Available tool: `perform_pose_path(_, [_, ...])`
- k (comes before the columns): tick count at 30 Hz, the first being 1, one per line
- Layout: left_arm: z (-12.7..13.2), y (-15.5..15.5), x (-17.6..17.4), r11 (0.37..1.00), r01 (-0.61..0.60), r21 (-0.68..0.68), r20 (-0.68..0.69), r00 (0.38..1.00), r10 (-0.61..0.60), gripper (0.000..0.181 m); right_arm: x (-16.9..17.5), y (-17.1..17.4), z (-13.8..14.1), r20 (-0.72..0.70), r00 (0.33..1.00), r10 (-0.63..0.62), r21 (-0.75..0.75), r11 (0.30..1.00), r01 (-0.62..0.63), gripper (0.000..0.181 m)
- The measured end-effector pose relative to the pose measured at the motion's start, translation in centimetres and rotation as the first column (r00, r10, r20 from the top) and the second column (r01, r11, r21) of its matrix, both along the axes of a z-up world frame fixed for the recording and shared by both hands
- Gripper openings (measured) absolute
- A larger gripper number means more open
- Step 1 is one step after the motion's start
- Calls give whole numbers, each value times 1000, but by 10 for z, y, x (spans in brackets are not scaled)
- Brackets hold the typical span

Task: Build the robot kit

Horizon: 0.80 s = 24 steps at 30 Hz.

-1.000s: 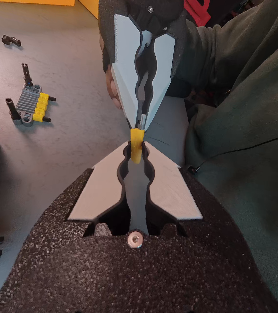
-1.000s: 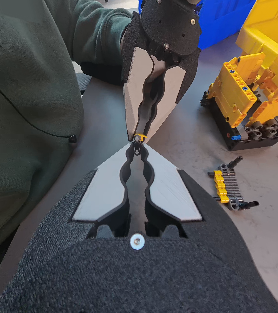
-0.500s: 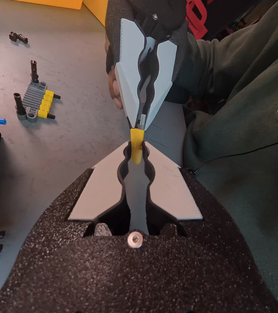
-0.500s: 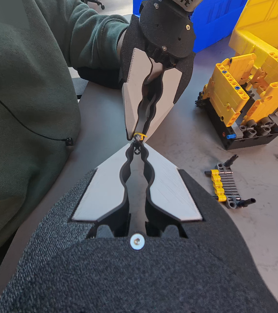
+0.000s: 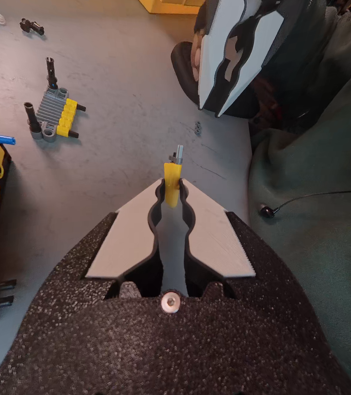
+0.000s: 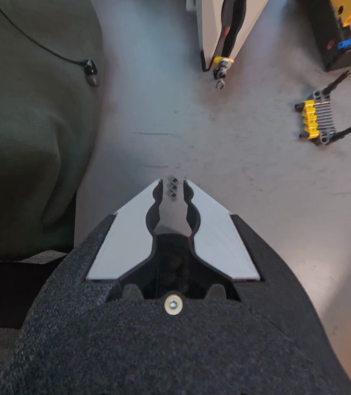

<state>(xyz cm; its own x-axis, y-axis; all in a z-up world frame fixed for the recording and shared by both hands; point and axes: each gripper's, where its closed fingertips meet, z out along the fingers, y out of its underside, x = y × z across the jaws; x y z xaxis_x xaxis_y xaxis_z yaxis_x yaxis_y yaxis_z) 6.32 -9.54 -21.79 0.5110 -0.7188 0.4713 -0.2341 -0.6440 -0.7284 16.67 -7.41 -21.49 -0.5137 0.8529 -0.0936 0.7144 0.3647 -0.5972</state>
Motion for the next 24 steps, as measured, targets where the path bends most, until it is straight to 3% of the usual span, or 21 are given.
perform_pose_path(8, [1, -2, 3, 1000, 11, 22, -7, 1000, -11, 12, 0, 1, -27, 63, 997, -37, 81, 996, 32, 13])
perform_pose_path(15, [7, -5, 7, 999, 25, 32, 33, 999, -26, 12, -7, 0, -26, 29, 999, -30, 76, 997, 28, 6])
perform_pose_path(19, [11, -6, 8, 999, 31, 34, 53, 998, -32, 11, -42, -4, -1, -155, 984, -89, -113, 991, 72, 6])
perform_pose_path(21, [14, -6, 8, 999, 30, 30, 83, 996, -33, 12, -65, 0, 27, -276, 947, -165, -263, 960, 90, 6])
perform_pose_path(24, [23, -5, 7, 1000, 23, 13, 155, 988, -25, 12, -90, 4, 54, -339, 910, -238, -444, 893, 68, 6])
